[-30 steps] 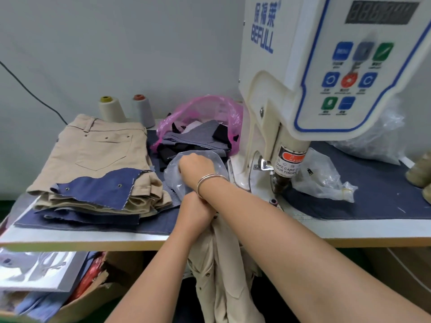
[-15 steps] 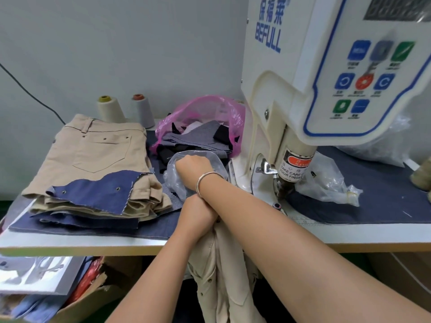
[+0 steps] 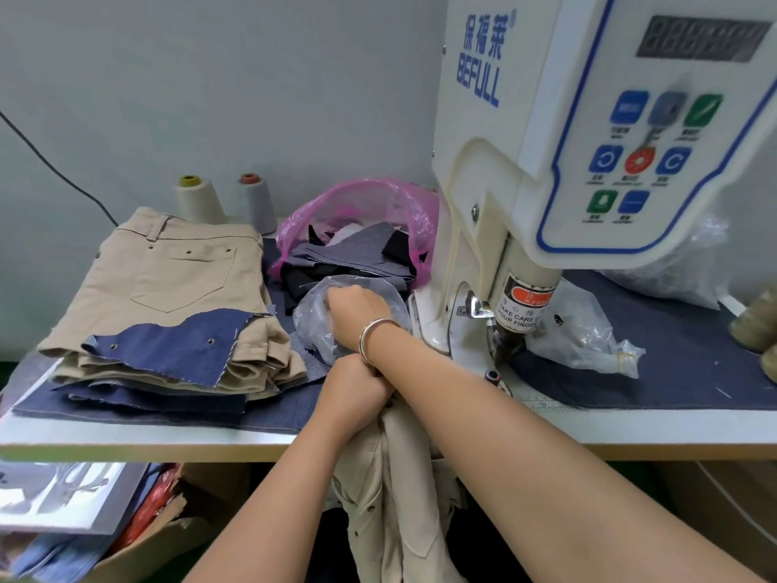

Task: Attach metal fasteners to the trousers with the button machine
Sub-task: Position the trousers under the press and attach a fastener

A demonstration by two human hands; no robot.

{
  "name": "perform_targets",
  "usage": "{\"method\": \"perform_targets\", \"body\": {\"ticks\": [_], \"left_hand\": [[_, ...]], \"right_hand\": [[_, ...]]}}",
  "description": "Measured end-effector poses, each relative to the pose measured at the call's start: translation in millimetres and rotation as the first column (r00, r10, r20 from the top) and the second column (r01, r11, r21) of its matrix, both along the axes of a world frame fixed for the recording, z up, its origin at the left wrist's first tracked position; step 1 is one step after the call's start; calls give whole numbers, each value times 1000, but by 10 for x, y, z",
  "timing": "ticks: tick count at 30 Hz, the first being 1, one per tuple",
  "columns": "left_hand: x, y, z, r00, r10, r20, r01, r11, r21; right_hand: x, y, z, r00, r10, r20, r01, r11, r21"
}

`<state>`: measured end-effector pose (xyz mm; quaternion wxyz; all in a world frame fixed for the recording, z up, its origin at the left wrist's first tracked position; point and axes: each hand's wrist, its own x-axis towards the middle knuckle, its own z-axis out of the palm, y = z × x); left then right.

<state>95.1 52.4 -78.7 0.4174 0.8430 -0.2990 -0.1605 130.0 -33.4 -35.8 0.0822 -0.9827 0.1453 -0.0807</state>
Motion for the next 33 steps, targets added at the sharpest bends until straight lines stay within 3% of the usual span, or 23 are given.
{"method": "perform_targets", "body": {"ticks": [3, 5, 8, 12, 14, 16, 20, 25, 27, 29, 33], "left_hand": [[2, 18, -18, 999, -35, -9, 34, 993, -116], [-21, 25, 29, 997, -70, -17, 66, 987, -146], [-32, 46, 48, 997, -73, -9, 71, 987, -147], [-25, 47, -1, 995, -93, -39, 84, 978, -193], [-15, 38, -30, 997, -79, -21, 74, 977, -201], [-20, 27, -37, 997, -66, -30, 59, 976, -207], [-23, 24, -50, 999, -43, -16, 38, 978, -204], [-17, 2, -65, 1000, -29, 3, 29, 979, -203], [-13, 1, -71, 1000, -30, 10, 31, 979, -203], [-13, 7, -71, 999, -33, 21, 37, 979, -200], [-13, 6, -63, 999, -39, 32, 45, 978, -202]], "right_hand": [[-203, 9, 46, 967, -131, 220, 50, 939, 340], [-480, 75, 80, 880, -247, 406, 5, 859, 512], [-1012, 245, 102, 780, -384, 494, -85, 717, 692], [-1751, 360, 8, 806, -480, 345, -237, 272, 933], [-2034, 320, -29, 807, -536, 246, -212, 125, 969], [-2220, 221, -36, 775, -607, 178, -172, 69, 983], [-2385, -9, 5, 737, -657, 160, -150, 71, 986], [-2385, -239, 69, 741, -647, 181, -146, 109, 983], [-2353, -315, 72, 754, -635, 168, -150, 83, 985], [-2324, -383, 76, 762, -632, 139, -194, -17, 981], [-2317, -501, 72, 750, -661, 16, -307, -326, 894]]}}
